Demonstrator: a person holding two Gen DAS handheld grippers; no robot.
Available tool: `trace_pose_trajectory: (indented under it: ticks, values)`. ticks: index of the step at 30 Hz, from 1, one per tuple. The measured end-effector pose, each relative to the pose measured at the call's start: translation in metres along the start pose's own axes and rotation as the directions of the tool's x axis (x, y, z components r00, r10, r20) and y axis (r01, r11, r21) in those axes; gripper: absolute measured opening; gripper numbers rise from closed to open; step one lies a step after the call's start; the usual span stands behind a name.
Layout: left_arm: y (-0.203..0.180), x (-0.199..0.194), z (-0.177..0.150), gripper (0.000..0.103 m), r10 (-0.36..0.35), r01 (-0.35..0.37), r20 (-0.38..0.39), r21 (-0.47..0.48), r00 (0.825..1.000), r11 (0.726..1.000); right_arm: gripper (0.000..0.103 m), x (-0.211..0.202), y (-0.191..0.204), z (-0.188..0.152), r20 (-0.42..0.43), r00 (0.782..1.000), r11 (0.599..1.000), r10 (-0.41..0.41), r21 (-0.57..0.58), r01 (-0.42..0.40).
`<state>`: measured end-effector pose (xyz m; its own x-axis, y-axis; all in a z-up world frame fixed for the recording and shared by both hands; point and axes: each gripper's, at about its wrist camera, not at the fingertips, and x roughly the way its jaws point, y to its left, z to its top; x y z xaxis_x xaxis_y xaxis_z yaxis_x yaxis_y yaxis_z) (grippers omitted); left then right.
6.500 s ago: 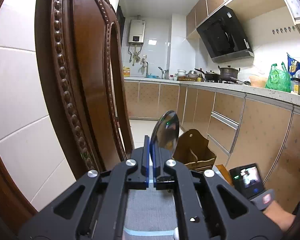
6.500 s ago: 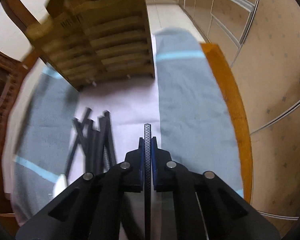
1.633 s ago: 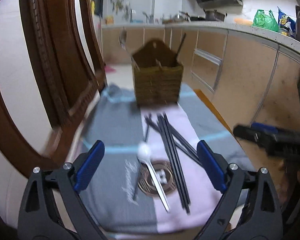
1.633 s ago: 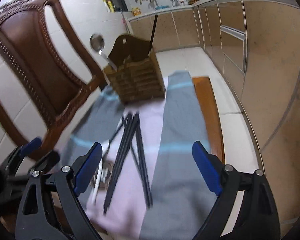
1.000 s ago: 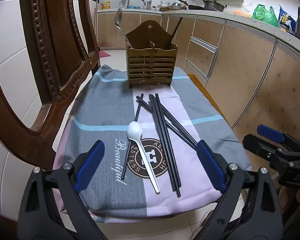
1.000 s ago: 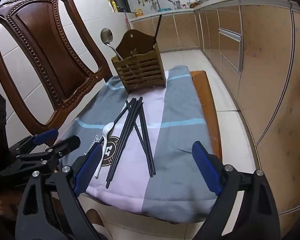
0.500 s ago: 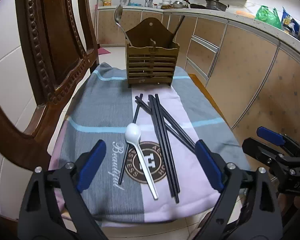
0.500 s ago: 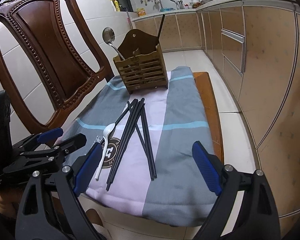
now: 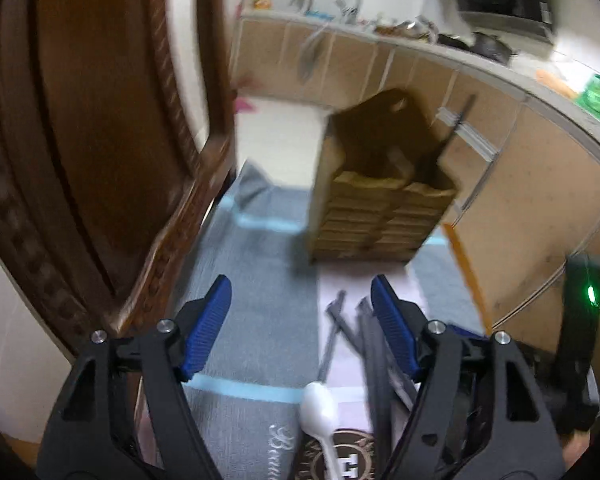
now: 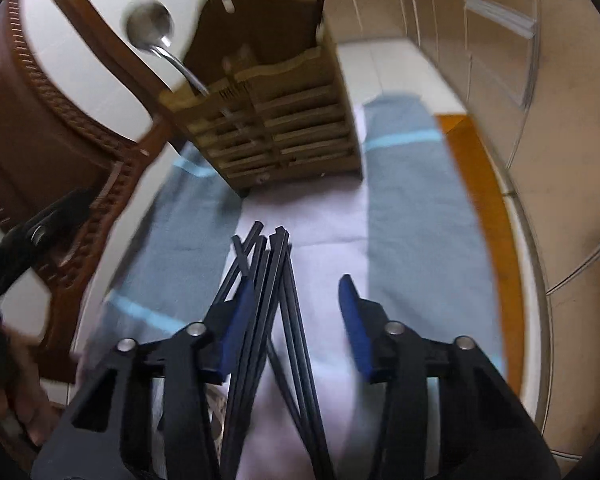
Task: Organize utensils
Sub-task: 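Close the right tool on the chopstick bundle while the left tool approaches it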
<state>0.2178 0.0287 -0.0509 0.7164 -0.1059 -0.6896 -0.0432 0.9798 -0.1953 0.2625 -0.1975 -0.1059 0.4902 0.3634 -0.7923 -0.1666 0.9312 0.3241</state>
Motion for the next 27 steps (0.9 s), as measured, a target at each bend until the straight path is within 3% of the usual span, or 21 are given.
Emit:
trace_pose_trajectory:
  ticks: [3, 8, 10, 13, 21, 27]
  values:
    - [0.011, 0.020, -0.002, 0.071, -0.030, 0.028, -0.075, -0.038, 0.997, 0.999, 0.033, 0.023, -0.002, 0.012, -0.025, 1.000, 0.999, 0.006, 0.031, -0.005]
    - [0.008, 0.031, 0.001, 0.072, -0.040, 0.038, -0.101, -0.021, 0.994, 0.999, 0.026, 0.046, -0.010, 0.025, -0.069, 0.995, 0.991, 0.070, 0.120, -0.061]
    - [0.008, 0.033, 0.001, 0.072, -0.047, 0.044, -0.113, -0.033, 0.993, 0.999, 0.018, 0.050, -0.007, 0.027, -0.077, 0.993, 0.990, 0.087, 0.120, -0.077]
    - [0.009, 0.036, -0.001, 0.072, -0.053, 0.047, -0.126, -0.046, 0.991, 0.998, 0.014, 0.052, -0.004, 0.029, -0.081, 0.993, 0.990, 0.091, 0.119, -0.081]
    - [0.010, 0.039, -0.002, 0.073, -0.049, 0.043, -0.136, -0.049, 0.989, 0.998, 0.009, 0.060, -0.013, 0.035, -0.105, 0.987, 0.982, 0.125, 0.159, -0.107]
    - [0.011, 0.041, -0.003, 0.073, -0.056, 0.046, -0.146, -0.075, 0.988, 0.996, 0.009, 0.054, -0.015, 0.034, -0.104, 0.989, 0.986, 0.104, 0.143, -0.089]
